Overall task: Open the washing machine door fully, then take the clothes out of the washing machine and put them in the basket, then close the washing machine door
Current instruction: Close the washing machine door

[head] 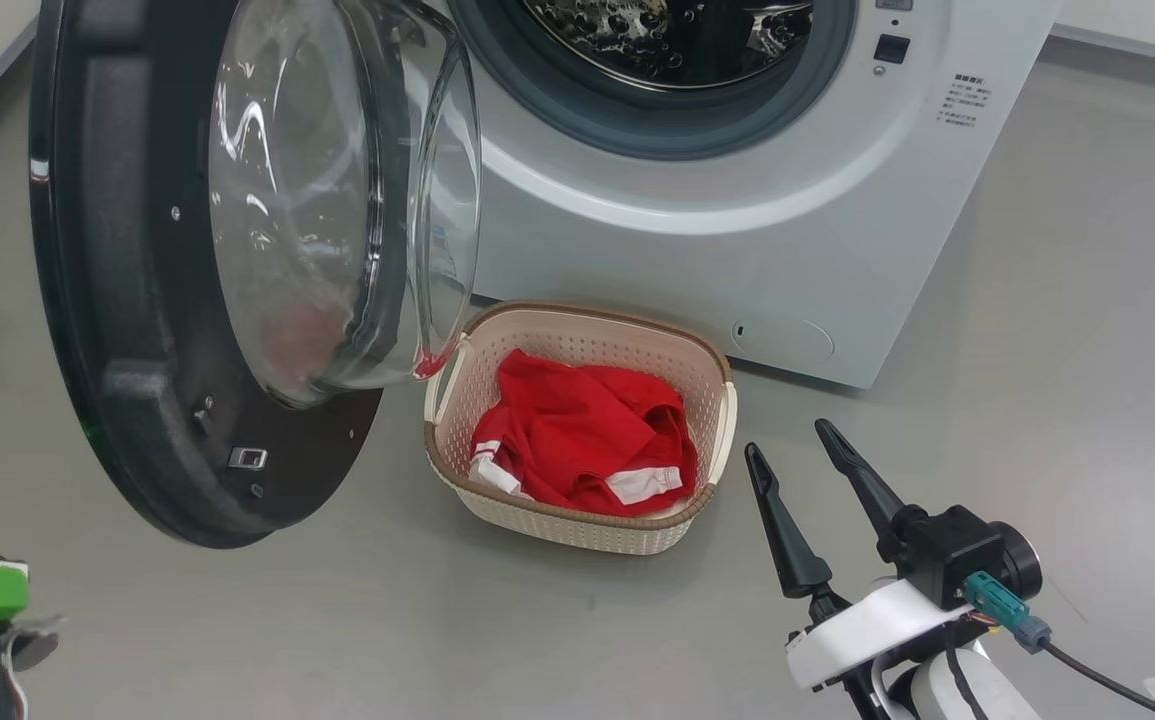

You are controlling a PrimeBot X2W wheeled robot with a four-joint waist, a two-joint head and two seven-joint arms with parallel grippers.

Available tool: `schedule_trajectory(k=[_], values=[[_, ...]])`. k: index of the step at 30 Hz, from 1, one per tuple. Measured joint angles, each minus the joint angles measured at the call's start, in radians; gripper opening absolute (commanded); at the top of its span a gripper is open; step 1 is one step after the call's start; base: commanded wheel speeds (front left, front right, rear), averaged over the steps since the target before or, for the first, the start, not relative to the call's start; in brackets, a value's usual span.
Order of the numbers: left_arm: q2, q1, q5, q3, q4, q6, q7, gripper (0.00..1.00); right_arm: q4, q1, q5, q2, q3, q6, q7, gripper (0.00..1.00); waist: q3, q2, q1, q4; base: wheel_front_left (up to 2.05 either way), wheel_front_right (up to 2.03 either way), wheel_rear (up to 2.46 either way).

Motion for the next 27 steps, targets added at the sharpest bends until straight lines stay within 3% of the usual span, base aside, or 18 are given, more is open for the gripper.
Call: schedule_trajectory(k=[9, 14, 21, 27], values=[[-0.058, -0.072, -0.404, 0.143, 0.045, 0.003, 0.243, 0.00, 0.001, 0.000, 0.000, 0.000, 0.004, 0.000, 0.000, 1.00, -0.004, 0.0000, 0.0000, -0.004, 0.00, 0.00, 0.00], [-0.077, -0.107, -0.576, 0.178, 0.078, 0.091, 0.393, 0.00, 0.004, 0.000, 0.000, 0.000, 0.008, 0.000, 0.000, 1.00, -0.002, 0.0000, 0.0000, -0.005, 0.00, 0.00, 0.00], [-0.086, -0.136, -0.731, 0.190, 0.072, 0.196, 0.569, 0.00, 0.005, 0.000, 0.000, 0.000, 0.014, 0.000, 0.000, 1.00, 0.002, 0.0000, 0.0000, -0.006, 0.00, 0.00, 0.00], [-0.078, -0.136, -0.790, 0.197, 0.052, 0.226, 0.656, 0.00, 0.005, 0.000, 0.000, 0.001, 0.014, 0.000, 0.000, 1.00, 0.006, 0.0000, 0.0000, -0.009, 0.00, 0.00, 0.00]])
